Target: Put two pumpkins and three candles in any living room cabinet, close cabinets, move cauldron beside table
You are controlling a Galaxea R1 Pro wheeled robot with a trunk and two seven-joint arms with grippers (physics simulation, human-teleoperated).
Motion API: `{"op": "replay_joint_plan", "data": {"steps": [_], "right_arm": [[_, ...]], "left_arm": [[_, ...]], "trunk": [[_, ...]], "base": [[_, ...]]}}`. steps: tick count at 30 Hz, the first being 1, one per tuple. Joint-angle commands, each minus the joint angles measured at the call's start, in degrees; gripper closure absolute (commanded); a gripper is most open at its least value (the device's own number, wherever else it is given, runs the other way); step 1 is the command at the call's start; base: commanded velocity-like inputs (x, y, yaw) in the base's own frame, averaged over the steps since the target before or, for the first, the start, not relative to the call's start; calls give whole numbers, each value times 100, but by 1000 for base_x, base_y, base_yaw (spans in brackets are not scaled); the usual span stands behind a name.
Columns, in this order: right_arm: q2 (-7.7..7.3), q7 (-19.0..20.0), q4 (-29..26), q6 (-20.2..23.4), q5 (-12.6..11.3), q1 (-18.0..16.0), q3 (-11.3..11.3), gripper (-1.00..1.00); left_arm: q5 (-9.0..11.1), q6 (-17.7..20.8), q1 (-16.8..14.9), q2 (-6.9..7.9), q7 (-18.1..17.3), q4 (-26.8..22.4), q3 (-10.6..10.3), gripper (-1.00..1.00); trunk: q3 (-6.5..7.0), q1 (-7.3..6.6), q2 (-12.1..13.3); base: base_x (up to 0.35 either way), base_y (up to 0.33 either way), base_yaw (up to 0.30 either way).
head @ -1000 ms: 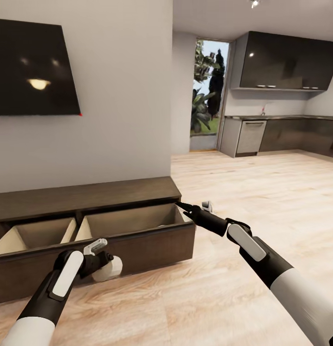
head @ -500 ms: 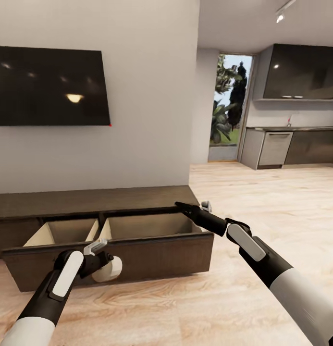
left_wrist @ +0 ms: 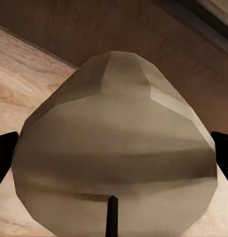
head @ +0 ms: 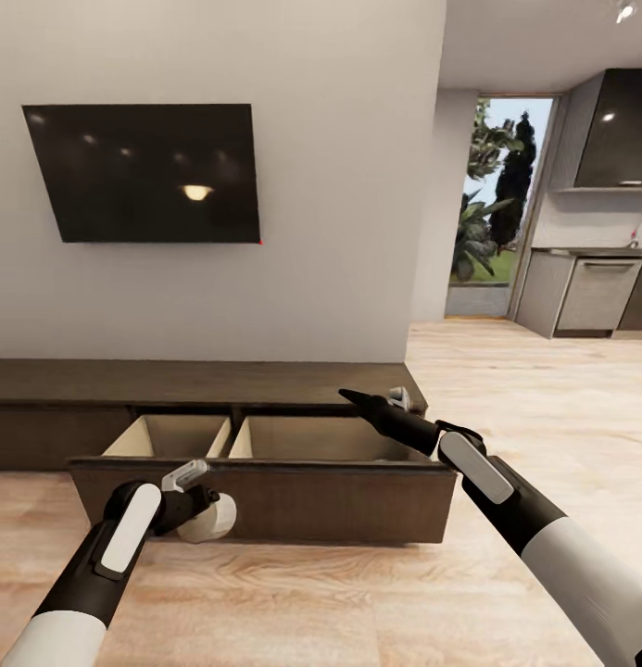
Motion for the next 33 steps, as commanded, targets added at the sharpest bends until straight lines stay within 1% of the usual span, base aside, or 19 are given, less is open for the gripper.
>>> {"op": "replay_joint_plan", "data": {"steps": [1,12,26,33], "right_arm": [[-6,5,-2,9,-35,-6,12,-100],[-7,12,0,59,-44,-6,12,-100],[-27,23,13,72,-84,-6,12,-100],[-32,1,18,148,-93,-6,12,-100]], "left_arm": [[69,8,-4,0,54,-4,1,100],[71,7,-4,0,54,-4,-1,100],[58,7,-4,0,54,-4,-8,100],[98,22,-4,1,28,-16,-1,100]], "trunk": [[-6,1,-3],[-6,1,-3],[-6,1,-3],[-6,1,-3]], "base": [[145,0,290],[19,0,273],[0,0,19],[0,0,0]]}}
